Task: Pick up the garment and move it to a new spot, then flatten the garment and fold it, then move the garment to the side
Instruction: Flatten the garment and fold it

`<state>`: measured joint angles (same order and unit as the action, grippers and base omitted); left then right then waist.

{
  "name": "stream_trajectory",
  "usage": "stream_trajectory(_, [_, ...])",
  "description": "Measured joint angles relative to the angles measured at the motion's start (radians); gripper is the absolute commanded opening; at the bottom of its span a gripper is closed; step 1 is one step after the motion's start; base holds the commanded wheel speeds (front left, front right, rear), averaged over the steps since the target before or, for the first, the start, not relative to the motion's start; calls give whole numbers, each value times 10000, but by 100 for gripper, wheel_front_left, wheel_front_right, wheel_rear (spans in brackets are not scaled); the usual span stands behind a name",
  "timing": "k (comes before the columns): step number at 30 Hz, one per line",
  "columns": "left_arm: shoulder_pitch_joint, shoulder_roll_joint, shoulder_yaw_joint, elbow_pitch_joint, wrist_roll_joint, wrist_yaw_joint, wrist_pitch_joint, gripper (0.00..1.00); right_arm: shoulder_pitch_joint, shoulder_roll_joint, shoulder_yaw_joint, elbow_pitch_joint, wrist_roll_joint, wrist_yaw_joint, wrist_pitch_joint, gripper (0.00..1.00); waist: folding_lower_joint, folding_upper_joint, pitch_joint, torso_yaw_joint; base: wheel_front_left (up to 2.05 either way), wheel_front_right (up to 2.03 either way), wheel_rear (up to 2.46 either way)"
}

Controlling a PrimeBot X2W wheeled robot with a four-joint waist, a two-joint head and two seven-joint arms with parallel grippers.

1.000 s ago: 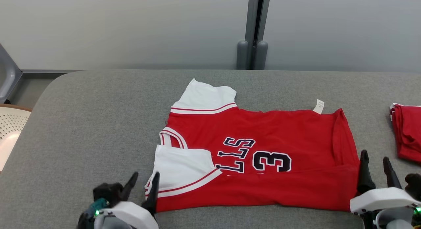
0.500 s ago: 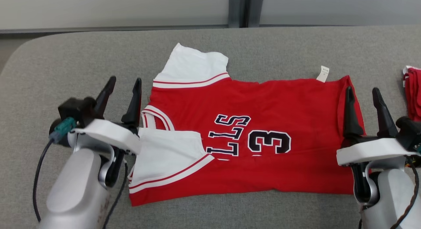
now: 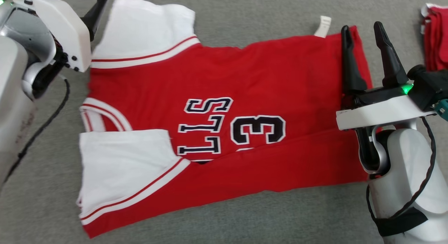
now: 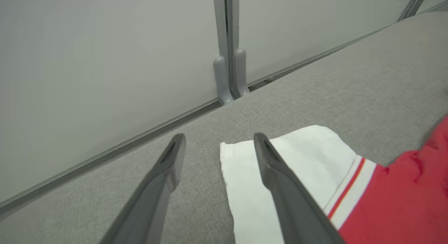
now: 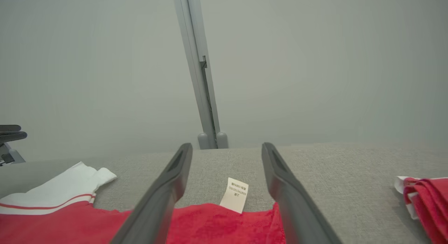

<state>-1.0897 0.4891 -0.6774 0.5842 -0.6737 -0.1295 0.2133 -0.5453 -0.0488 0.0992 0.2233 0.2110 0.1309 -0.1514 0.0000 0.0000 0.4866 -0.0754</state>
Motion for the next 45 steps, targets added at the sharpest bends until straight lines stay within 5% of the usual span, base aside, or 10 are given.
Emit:
stream_trajectory(5, [-957, 874, -1551, 192, -782, -8, 606, 100, -206, -6, 276, 121, 178, -2, -178, 100, 0, 0, 453, -665, 0, 0, 0])
stream_trajectory(13, [-1855, 1367, -3080, 941, -1567, -10, 836, 100, -291, -6, 399, 111, 372, -2, -426, 100, 0, 0, 942, -1219, 0, 0, 0])
stream_trajectory(29, [-2906, 1469, -4606, 1755, -2867, -10, 545, 100, -341, -8, 232, 10, 353, -2, -589, 100, 0, 0, 1571, -1433, 0, 0, 0])
stream_trajectory(31, [-2999, 1455, -4892, 1609, -3377, 2, 750, 0, -353, -8, 151, 61, 320, -2, -600, 100, 0, 0, 1580, -1388, 0, 0, 0])
stream_trajectory(40, [-3057, 1427, -5427, 1143, -4134, -2, -36, 0, -777, -6, -395, 117, -198, -2, -247, 100, 0, 0, 1364, -992, 0, 0, 0])
stream_trajectory(45, [-2683, 1327, -5632, 686, -4470, -4, -1014, 0, -1288, -186, -347, 777, -63, -2, 1197, 100, 0, 0, 1053, -510, 0, 0, 0])
